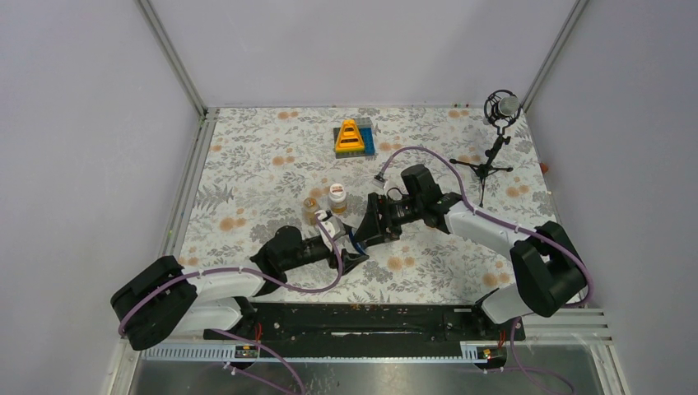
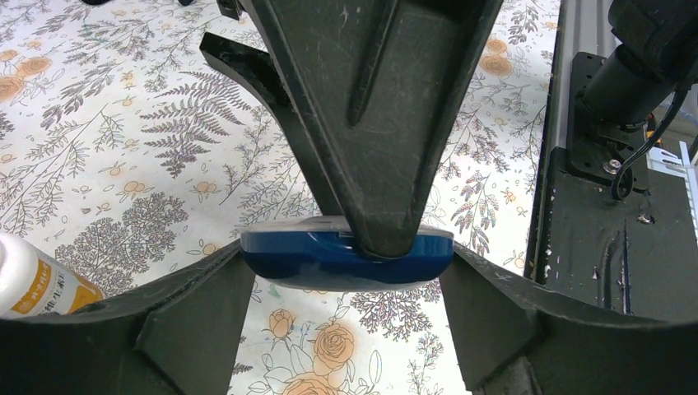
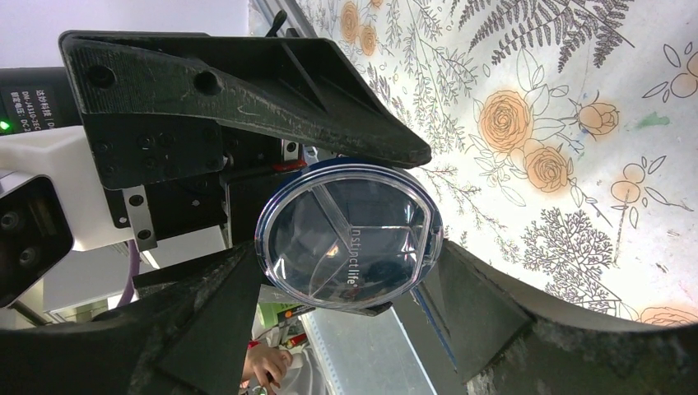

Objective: Sort the pills into containers

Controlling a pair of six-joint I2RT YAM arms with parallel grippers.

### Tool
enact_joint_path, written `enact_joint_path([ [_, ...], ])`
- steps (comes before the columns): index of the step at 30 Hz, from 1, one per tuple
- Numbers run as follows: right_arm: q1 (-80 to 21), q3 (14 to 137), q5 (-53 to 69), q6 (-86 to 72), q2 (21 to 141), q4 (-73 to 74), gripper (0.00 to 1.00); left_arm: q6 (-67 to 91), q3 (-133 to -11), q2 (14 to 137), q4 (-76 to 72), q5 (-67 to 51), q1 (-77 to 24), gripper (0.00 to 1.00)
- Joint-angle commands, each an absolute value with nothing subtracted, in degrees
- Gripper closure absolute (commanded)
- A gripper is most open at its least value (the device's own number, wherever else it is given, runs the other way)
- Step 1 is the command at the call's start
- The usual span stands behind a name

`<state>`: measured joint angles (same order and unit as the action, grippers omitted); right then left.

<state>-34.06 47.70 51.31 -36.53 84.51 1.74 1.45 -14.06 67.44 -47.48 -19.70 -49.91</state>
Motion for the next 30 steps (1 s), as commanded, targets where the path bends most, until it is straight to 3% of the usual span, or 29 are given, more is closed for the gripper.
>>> enact_joint_path([
  [1, -33.81, 47.54, 52.91, -36.47, 85.33, 0.57, 0.38, 0.44, -13.78, 67.80, -54.20, -20.18, -50.26, 0.18],
  [9, -33.77, 47.62, 52.99, -36.95, 85.65, -1.52, 0.38, 0.44, -14.13, 69.02, -54.32, -21.04, -50.59, 0.16],
  [13, -33.83, 47.38, 53.18, -37.09, 85.54, -1.86, 0.37, -1.44, -14.33, 69.80, -53.62, -22.32, -50.92, 0.30],
  [16, -33.84, 47.22, 52.41, -36.98, 85.60, -1.78, 0.34, -2.00, -14.44, 70.20, -53.38, -22.90, -50.97, 0.54],
  [19, -33.83, 46.53, 51.28, -37.08, 85.58, -2.08, 0.29, -2.89, -14.91, 70.60, -52.27, -23.66, -51.00, 0.71],
  [24, -33.81, 45.56, 45.71, -35.68, 83.25, -1.16, 0.03, -3.80, -14.91, 71.71, -51.37, -24.21, -50.99, 0.86],
  [30, -33.84, 43.41, 35.95, -33.13, 76.77, -0.34, 0.01, -4.42, -14.37, 73.92, -51.30, -24.15, -51.08, 0.93],
])
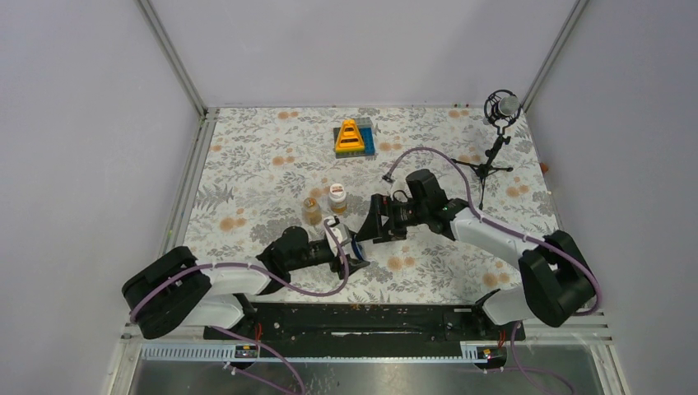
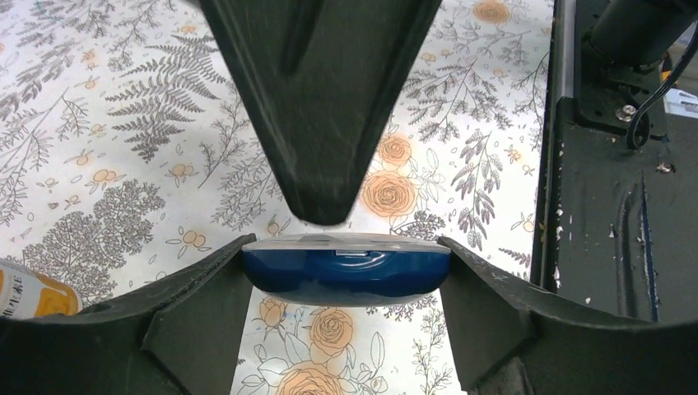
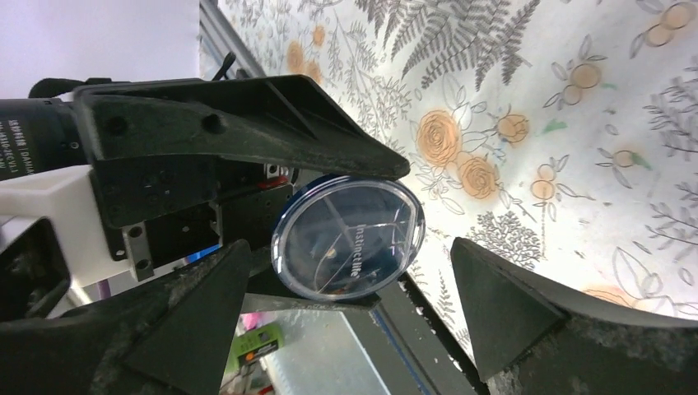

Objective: Sort the pills into containers

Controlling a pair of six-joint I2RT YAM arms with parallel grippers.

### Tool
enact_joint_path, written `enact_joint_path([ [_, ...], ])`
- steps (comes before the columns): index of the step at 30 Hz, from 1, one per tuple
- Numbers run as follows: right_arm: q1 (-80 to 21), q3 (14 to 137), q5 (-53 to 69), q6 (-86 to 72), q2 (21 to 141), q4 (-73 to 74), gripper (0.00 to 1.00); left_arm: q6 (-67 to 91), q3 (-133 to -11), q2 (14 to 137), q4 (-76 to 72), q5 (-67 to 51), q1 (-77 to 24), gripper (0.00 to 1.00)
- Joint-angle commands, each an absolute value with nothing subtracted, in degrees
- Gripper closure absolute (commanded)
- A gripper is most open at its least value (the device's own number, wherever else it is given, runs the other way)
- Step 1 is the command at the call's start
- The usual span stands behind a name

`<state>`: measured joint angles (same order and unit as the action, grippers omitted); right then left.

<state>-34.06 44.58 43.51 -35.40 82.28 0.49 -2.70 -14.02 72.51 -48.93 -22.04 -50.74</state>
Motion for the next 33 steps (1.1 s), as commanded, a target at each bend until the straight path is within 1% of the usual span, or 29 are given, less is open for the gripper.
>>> enact_joint_path([
  [1, -33.94, 43.04, 34.41, -32.98, 76.02, -0.34, 0.00, -4.54, -14.41, 74.44, -51.57, -24.05, -51.20, 0.94],
  [2, -34.11, 43.06, 32.45, -32.75, 75.34, 1.45, 0.01, -4.53, -14.38, 75.01, -52.02, -23.84, -51.30, 0.94],
  [4, -36.14, 43.93, 28.98, -30.53, 74.35, 4.51, 0.09, -4.54, -14.48, 76.46, -52.94, -23.20, -51.54, 0.94],
  [9, -42.63, 46.08, 16.86, -27.97, 72.46, 9.20, 0.21, -4.19, -15.46, 80.76, -56.21, -21.54, -52.23, 0.94],
  [11, -43.85, 46.98, 14.35, -27.82, 73.39, 10.77, 0.29, -4.05, -15.65, 82.33, -57.57, -20.53, -52.57, 0.94],
  [14, -45.52, 47.83, 12.90, -27.32, 74.96, 11.74, 0.38, -3.80, -15.51, 84.37, -60.33, -19.05, -53.13, 0.95],
  [16, -46.40, 47.90, 11.78, -27.30, 75.44, 11.81, 0.41, -3.94, -15.28, 85.29, -61.55, -17.79, -53.51, 0.95],
  [18, -46.87, 47.97, 11.08, -27.58, 75.57, 11.93, 0.43, -4.00, -15.08, 85.75, -62.16, -16.76, -53.82, 0.95],
  [24, -47.24, 47.20, 11.06, -27.51, 77.02, 9.55, 0.43, -4.30, -15.09, 87.11, -62.81, -16.02, -54.32, 0.94],
  [33, -47.28, 46.06, 14.33, -29.38, 78.98, 4.77, 0.44, -4.26, -15.03, 87.65, -61.98, -15.65, -54.58, 0.94],
])
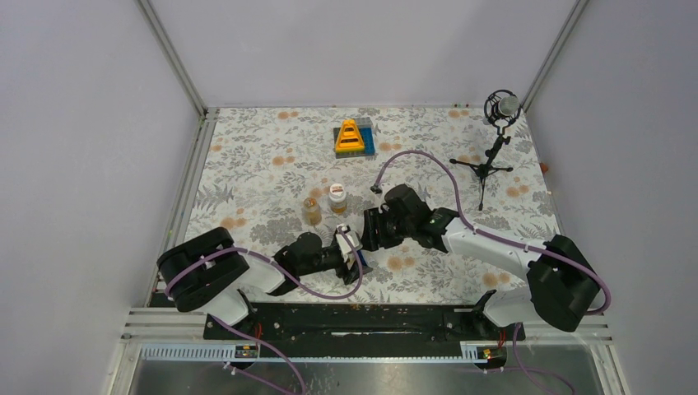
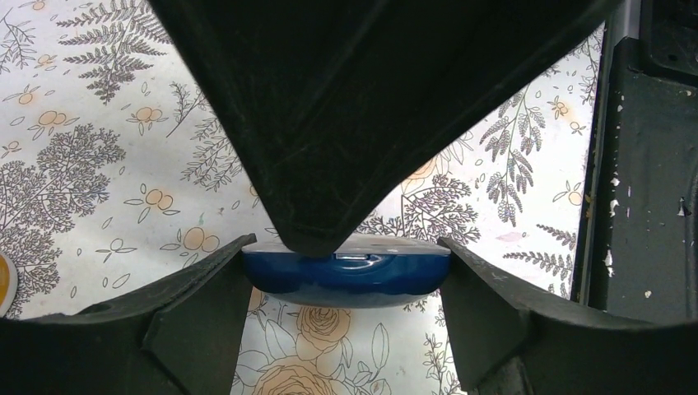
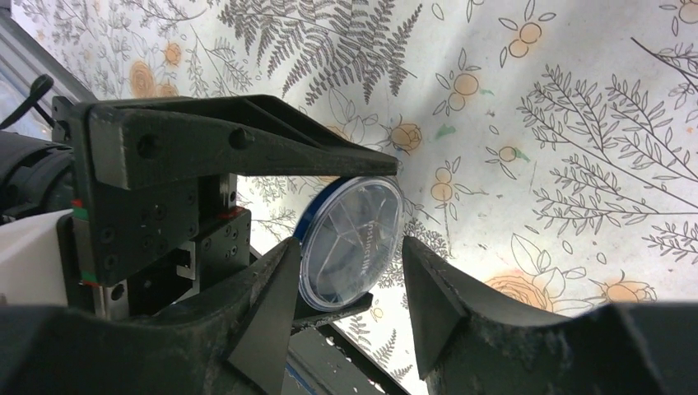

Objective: Sort the pills into containers

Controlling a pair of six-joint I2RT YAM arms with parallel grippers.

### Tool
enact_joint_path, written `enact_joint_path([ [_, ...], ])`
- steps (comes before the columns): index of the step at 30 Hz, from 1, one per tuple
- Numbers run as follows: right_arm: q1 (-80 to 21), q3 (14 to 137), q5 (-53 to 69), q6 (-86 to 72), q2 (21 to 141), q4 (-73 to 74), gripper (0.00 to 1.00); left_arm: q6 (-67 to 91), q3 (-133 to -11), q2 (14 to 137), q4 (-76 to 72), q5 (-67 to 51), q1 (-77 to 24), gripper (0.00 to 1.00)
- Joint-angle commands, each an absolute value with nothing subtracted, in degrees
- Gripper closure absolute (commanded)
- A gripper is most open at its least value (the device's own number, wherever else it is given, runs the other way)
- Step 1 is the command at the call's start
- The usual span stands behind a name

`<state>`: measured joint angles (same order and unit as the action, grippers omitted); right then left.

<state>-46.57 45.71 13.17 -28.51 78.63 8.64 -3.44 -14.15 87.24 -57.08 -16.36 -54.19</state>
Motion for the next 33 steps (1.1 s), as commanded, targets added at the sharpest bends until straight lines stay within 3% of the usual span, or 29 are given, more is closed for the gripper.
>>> enact_joint_path([
  [1, -47.28, 46.01, 14.50, -29.43, 79.11, 4.76, 0.44, -4.18, -15.11, 87.77, -61.99, -15.64, -54.59, 0.94],
  [17, -48.63, 45.71, 13.47, -27.52, 81.65, 7.84, 0.51, -2.86, -15.21, 89.17, -62.75, -15.38, -54.71, 0.95],
  [25, -50.16, 46.70, 7.03, -25.30, 82.22, 12.37, 0.73, -1.81, -14.99, 89.99, -63.16, -15.20, -54.66, 0.99],
  [33, -52.03, 47.17, 1.39, -23.01, 82.39, 16.92, 0.80, -0.70, -12.64, 91.85, -68.18, -13.89, -54.73, 1.00],
])
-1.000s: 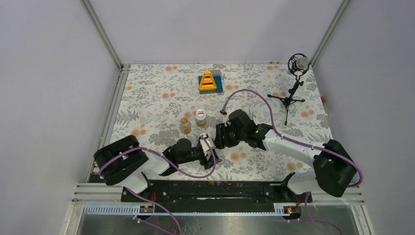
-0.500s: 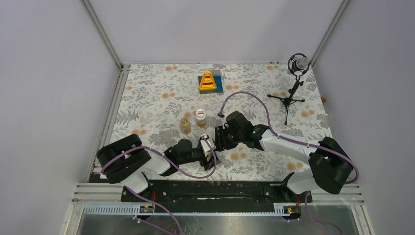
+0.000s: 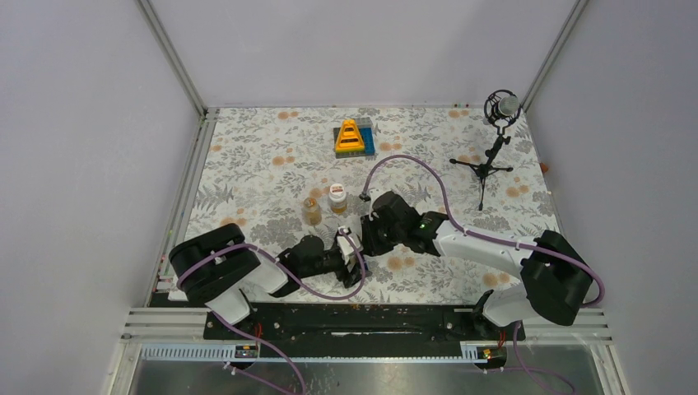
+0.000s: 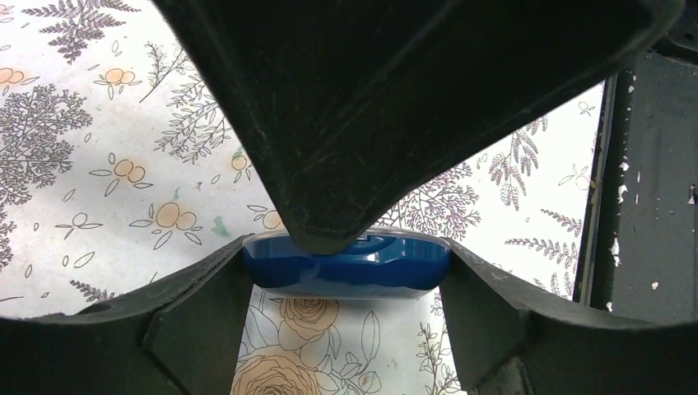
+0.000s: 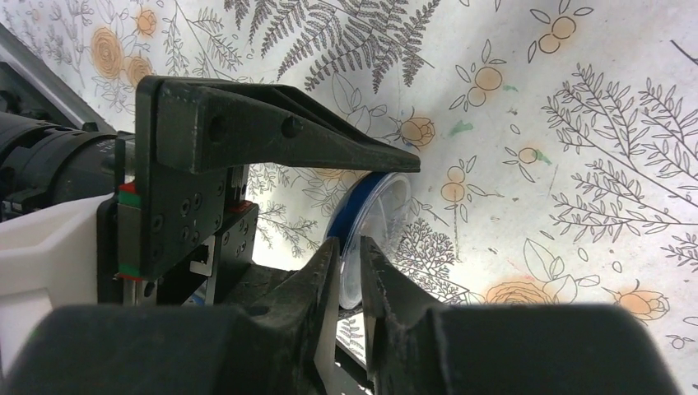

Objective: Sort the pills into containers

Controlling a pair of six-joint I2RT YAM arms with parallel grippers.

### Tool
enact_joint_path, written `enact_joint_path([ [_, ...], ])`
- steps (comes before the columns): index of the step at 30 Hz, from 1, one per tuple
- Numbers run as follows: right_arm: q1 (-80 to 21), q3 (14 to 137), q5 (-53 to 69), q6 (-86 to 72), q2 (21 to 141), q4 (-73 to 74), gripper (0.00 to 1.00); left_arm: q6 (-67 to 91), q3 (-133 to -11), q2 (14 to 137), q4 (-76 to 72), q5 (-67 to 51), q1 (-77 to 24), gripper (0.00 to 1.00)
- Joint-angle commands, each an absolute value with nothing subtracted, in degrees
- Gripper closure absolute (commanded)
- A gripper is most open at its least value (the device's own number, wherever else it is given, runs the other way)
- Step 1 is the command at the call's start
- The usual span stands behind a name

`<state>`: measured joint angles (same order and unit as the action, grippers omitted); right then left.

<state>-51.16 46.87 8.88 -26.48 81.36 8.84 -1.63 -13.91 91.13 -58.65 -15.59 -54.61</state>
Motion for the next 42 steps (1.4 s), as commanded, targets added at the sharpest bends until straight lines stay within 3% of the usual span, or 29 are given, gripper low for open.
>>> enact_joint_path([
  [1, -52.45, 47.36, 0.41, -22.63, 82.63, 17.72, 0.80, -0.58, -12.19, 92.10, -69.41, -13.68, -54.69, 1.00],
  [13, -53.78, 48.00, -8.08, -18.90, 80.61, 24.70, 0.83, -0.69, -10.31, 91.60, -71.28, -11.63, -54.67, 1.00],
  [28, -53.77, 49.64, -0.21, -25.47, 73.79, 20.83, 0.54, -1.45, -9.92, 91.04, -72.47, -11.69, -54.79, 1.00],
  [33, -53.70, 50.18, 2.37, -26.64, 71.55, 19.04, 0.54, -2.56, -9.39, 89.33, -72.43, -12.04, -54.80, 1.00],
  [42, -53.70, 52.53, 2.21, -26.43, 75.50, 19.96, 0.63, -3.08, -9.18, 87.58, -72.72, -12.90, -55.03, 1.00],
])
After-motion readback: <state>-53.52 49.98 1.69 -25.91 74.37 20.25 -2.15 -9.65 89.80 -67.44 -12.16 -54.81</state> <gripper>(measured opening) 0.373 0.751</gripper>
